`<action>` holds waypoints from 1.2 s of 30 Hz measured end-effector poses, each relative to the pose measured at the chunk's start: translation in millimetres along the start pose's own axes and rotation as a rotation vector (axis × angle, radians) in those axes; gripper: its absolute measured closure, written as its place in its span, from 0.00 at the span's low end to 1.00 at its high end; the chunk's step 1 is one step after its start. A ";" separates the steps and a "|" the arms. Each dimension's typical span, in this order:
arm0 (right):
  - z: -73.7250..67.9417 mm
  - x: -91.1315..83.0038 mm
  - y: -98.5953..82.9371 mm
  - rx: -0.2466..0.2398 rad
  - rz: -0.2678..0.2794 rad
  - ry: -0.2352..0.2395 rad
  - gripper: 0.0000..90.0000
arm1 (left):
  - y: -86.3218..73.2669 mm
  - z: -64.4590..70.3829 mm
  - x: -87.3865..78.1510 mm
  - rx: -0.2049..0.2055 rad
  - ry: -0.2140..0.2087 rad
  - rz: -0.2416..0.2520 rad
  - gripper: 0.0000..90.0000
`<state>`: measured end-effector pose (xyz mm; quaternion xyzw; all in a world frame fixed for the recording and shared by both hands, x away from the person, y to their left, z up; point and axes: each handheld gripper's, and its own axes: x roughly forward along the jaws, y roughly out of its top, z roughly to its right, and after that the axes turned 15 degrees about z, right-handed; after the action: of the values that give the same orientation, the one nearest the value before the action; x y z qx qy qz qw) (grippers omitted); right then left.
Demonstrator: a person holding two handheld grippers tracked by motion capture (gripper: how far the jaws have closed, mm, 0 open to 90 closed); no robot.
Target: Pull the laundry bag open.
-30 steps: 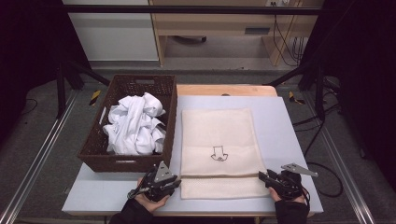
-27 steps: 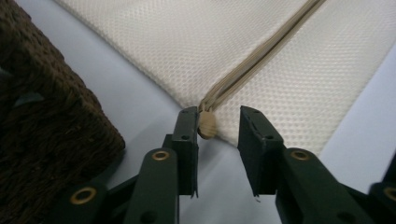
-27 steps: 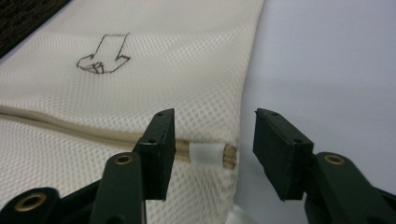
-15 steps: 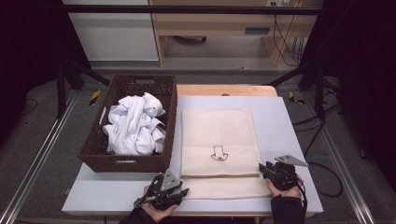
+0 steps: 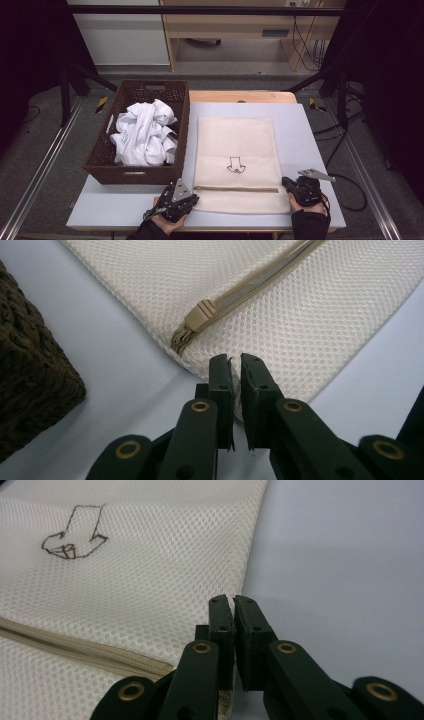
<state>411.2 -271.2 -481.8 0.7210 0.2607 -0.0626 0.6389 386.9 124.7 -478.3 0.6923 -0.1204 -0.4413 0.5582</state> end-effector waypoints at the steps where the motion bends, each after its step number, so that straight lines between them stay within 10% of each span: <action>1: -0.5 0.4 -1.4 0.004 -0.009 -0.004 0.95 | 0.2 -0.2 -0.6 0.006 0.002 0.005 0.92; 14: -7.3 -11.1 4.2 -0.070 0.126 0.046 0.62 | 13.6 3.6 -8.2 -0.004 -0.021 0.155 0.63; 36: -49.5 -6.7 13.0 -0.093 0.151 0.150 0.39 | 19.5 30.1 14.1 0.041 -0.117 0.136 0.62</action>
<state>399.3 -226.5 -458.8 0.7107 0.2555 0.0520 0.6533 379.1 88.5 -467.5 0.6668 -0.2084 -0.4395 0.5646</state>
